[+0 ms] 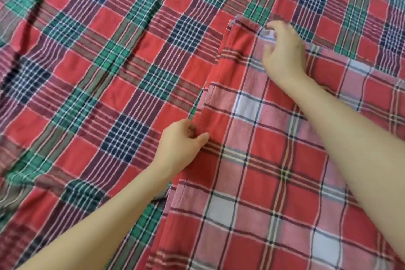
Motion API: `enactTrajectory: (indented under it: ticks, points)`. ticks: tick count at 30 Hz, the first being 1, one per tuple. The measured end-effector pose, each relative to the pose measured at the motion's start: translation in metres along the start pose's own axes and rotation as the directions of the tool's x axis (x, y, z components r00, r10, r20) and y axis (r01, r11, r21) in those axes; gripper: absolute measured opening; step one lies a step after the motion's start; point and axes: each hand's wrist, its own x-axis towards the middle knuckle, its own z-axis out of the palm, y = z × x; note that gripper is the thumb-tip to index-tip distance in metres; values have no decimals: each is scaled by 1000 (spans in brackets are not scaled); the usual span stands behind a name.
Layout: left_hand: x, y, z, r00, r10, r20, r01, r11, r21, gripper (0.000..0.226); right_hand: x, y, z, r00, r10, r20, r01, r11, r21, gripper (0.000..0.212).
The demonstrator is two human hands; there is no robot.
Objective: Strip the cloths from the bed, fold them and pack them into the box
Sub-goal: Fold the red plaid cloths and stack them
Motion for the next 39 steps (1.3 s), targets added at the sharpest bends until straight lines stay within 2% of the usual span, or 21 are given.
enactTrajectory:
  ticks: [5, 6, 9, 11, 13, 15, 16, 18, 20, 22, 24, 26, 28, 30, 33, 36, 39]
  points:
    - [-63, -35, 2, 972, -131, 196, 144, 988, -55, 30, -102, 25, -22, 1000, 9, 16, -9, 999, 52, 43]
    - [-80, -42, 2, 952, -163, 259, 187, 980, -72, 34, -133, 31, -28, 999, 30, 29, -32, 998, 55, 43]
    - [-131, -63, -2, 863, -251, 438, 291, 956, -26, 23, -237, 49, -49, 987, 141, 75, -147, 986, 78, 42]
    - [-155, -80, -2, 822, -315, 474, 329, 943, 57, 25, -304, 60, -62, 969, 223, 111, -231, 971, 68, 41]
    - [-183, -97, -4, 821, -353, 448, 318, 935, 155, 23, -376, 66, -76, 938, 310, 157, -320, 947, 37, 40]
    - [-203, -117, -4, 872, -351, 340, 296, 933, 204, 26, -440, 70, -84, 881, 424, 211, -435, 901, 7, 39]
    - [-212, -124, -6, 905, -331, 268, 292, 940, 174, 28, -469, 71, -86, 847, 480, 230, -490, 872, -17, 38]
    - [-224, -130, -10, 959, -259, 119, 246, 962, 117, 20, -523, 73, -89, 784, 582, 218, -578, 811, -89, 38]
    - [-230, -133, -10, 978, -204, 51, 194, 970, 150, 14, -565, 79, -86, 717, 678, 162, -659, 735, -158, 42]
    - [-240, -138, -4, 975, -207, 77, 191, 966, 172, 18, -601, 87, -83, 606, 785, 127, -768, 619, -167, 50]
    - [-259, -149, 7, 965, -213, 155, 190, 970, 152, 21, -634, 94, -81, 427, 894, 136, -887, 443, -128, 59]
    - [-281, -165, 16, 944, -255, 207, 224, 961, 165, 25, -657, 99, -77, 334, 931, 146, -936, 346, -62, 59]
    - [-305, -181, 22, 945, -273, 178, 229, 945, 233, 23, -675, 101, -79, 313, 940, 136, -947, 320, -33, 49]
    - [-320, -199, 22, 966, -252, 54, 228, 934, 276, 30, -688, 101, -80, 291, 942, 168, -953, 300, -30, 37]
    - [-334, -218, 21, 983, -175, -49, 182, 951, 252, 31, -718, 100, -76, 251, 938, 239, -967, 256, 9, 21]
    - [-353, -218, 25, 974, -206, -97, 222, 956, 194, 24, -744, 98, -71, 233, 933, 275, -972, 225, 60, 19]
    - [-376, -227, 28, 959, -275, -63, 282, 945, 167, 23, -753, 92, -69, 193, 939, 286, -948, 103, 300, 21]
